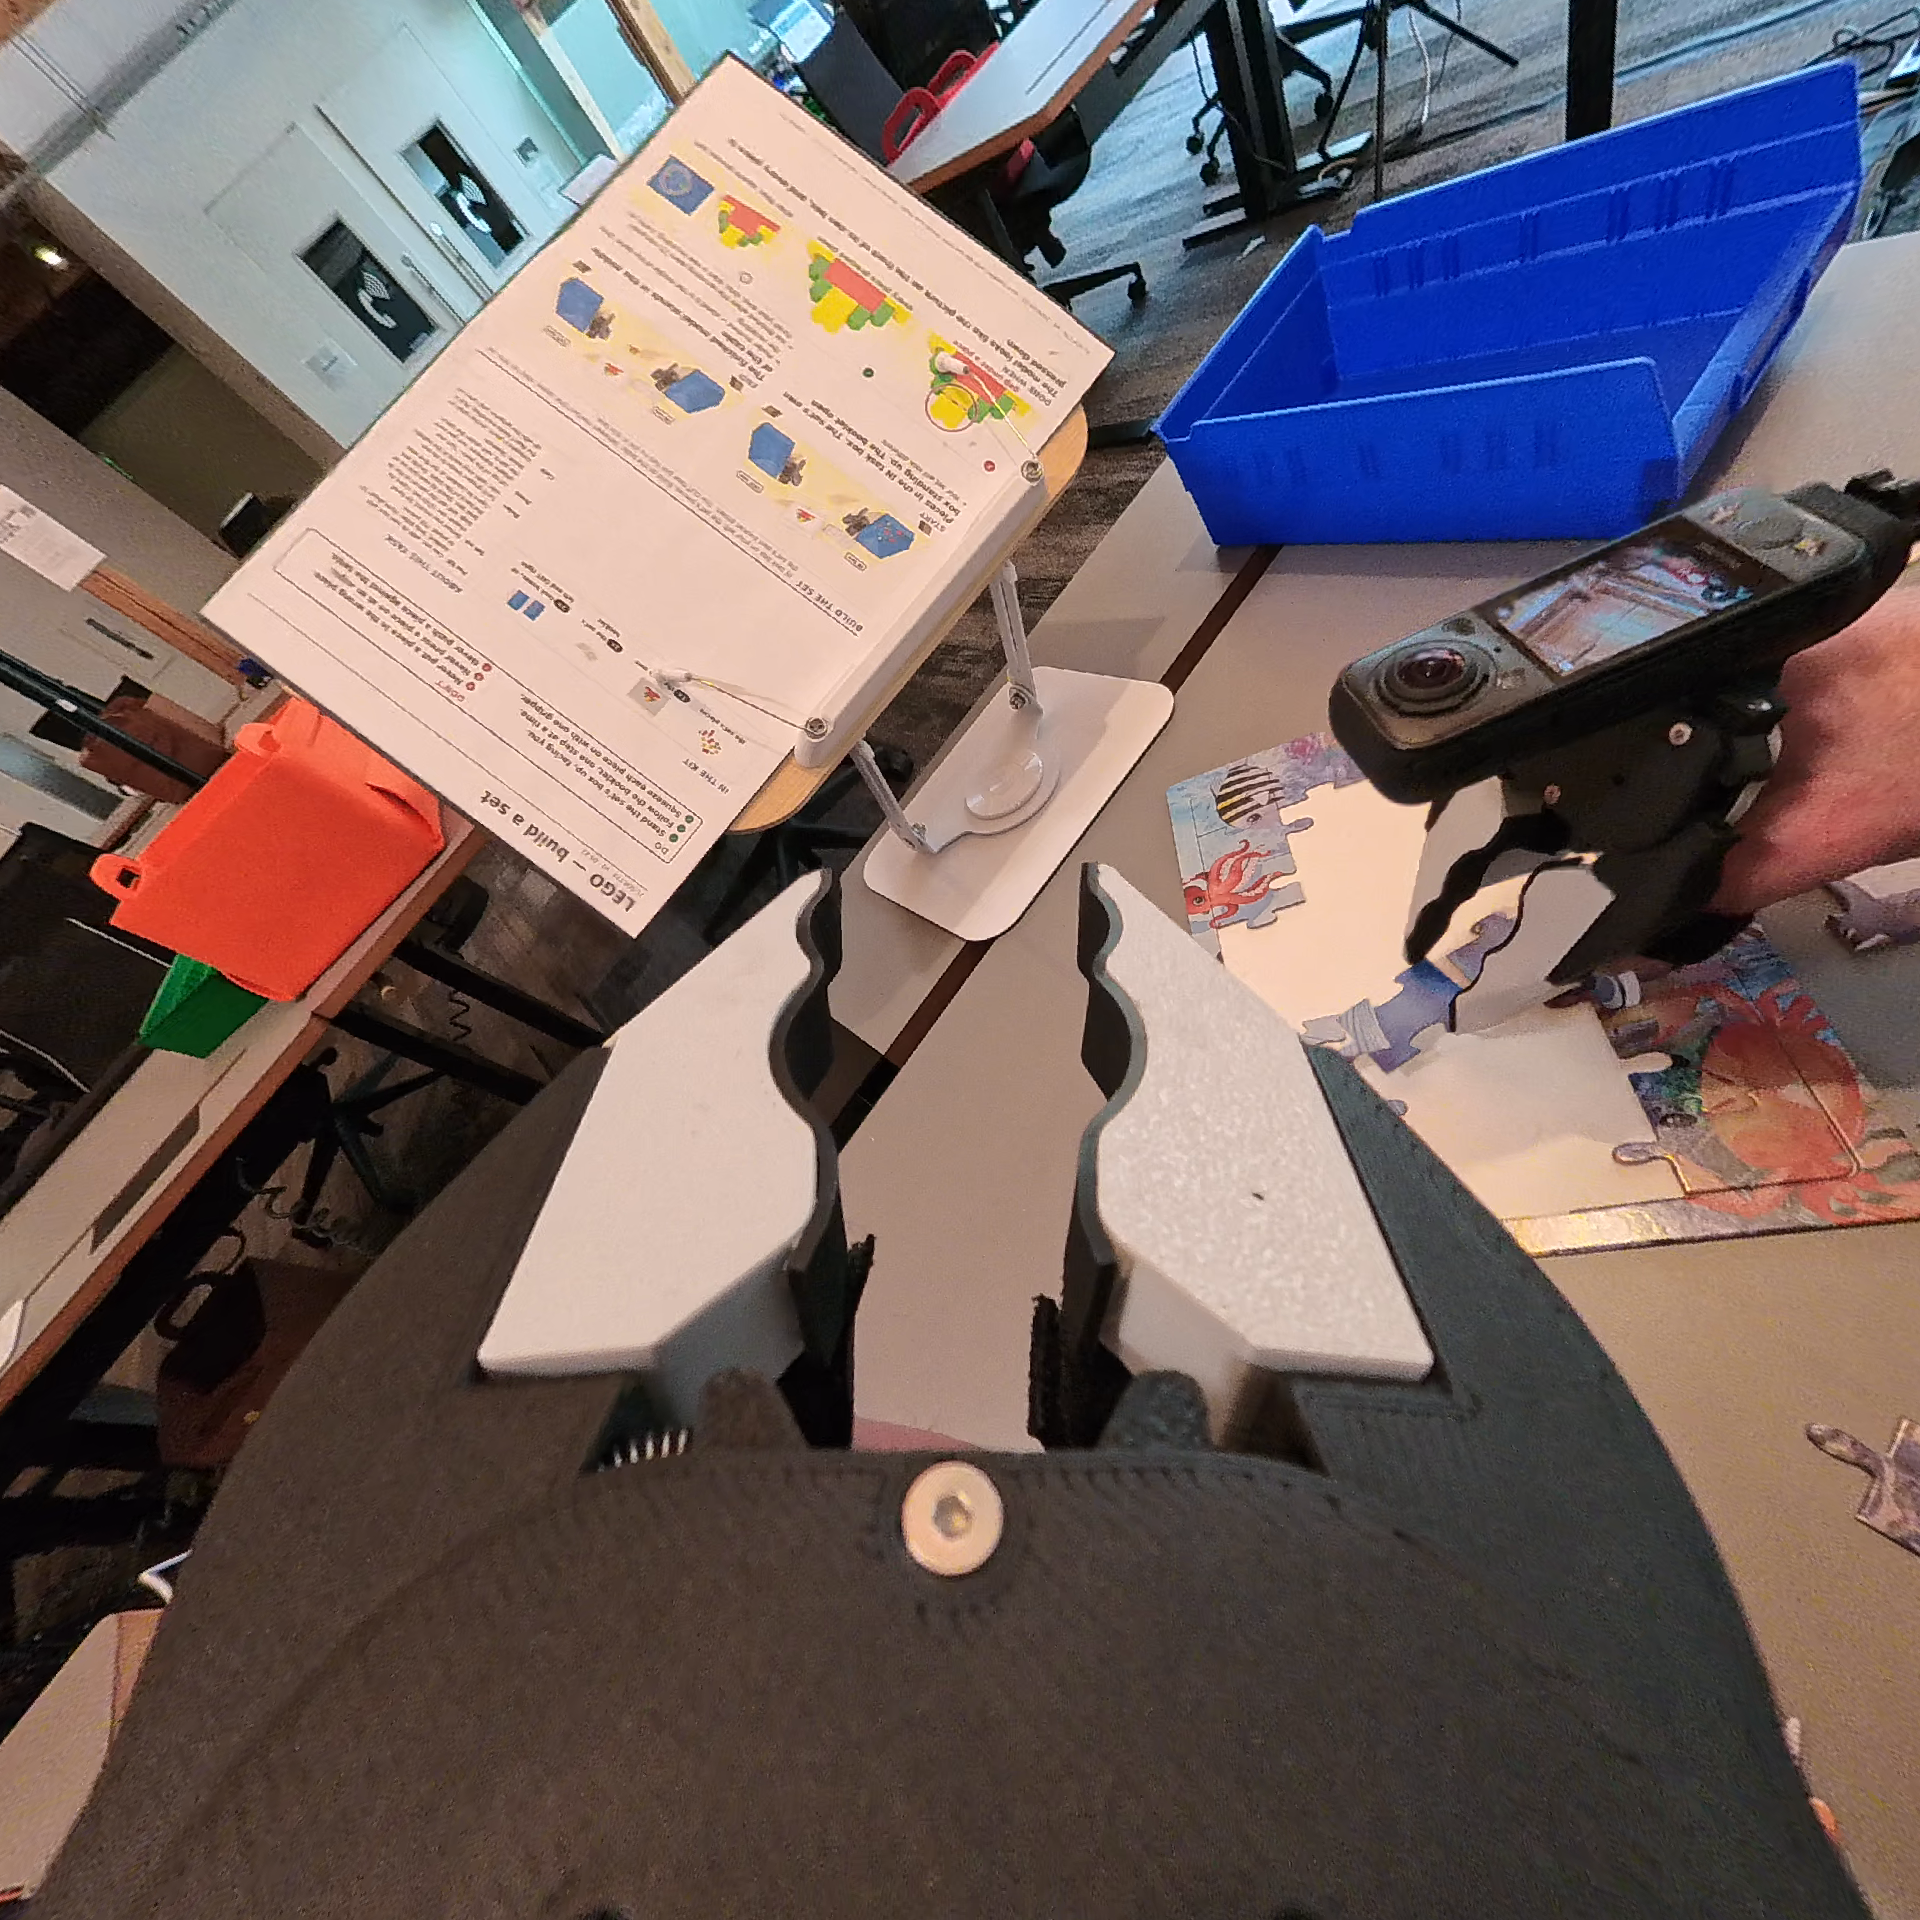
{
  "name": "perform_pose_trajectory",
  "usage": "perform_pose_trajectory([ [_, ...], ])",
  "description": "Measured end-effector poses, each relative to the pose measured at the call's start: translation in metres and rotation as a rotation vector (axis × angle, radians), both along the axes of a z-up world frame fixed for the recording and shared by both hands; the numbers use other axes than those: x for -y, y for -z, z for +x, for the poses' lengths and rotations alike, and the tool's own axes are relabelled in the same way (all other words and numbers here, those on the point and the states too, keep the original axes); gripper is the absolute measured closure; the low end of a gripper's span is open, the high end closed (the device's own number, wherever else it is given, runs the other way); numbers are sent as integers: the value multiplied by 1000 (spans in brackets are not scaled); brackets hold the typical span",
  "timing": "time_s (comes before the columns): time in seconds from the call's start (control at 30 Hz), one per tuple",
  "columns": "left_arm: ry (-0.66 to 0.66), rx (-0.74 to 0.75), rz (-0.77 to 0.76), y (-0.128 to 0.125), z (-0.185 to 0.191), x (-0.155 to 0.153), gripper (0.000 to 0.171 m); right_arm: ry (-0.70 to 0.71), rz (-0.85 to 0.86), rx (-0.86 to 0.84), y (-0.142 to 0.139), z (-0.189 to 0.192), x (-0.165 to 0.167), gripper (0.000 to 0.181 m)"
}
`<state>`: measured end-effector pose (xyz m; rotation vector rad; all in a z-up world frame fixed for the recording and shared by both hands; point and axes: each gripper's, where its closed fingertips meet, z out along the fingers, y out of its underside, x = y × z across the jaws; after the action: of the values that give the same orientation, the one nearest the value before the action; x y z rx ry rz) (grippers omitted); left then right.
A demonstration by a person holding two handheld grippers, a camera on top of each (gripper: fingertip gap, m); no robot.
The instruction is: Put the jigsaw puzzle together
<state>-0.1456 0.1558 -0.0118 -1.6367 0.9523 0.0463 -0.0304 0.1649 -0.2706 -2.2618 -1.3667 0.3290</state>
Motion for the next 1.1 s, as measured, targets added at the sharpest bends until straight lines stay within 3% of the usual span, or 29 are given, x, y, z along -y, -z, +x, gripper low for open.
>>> perform_pose_trajectory([
  [0.3,0,30,17,-7,-7,4,128,-35,43,77,-2,4,-8,149],
  [1.1,50,99,64,-24,-10,19,128,225,-73,2,16,1,0,149],
])
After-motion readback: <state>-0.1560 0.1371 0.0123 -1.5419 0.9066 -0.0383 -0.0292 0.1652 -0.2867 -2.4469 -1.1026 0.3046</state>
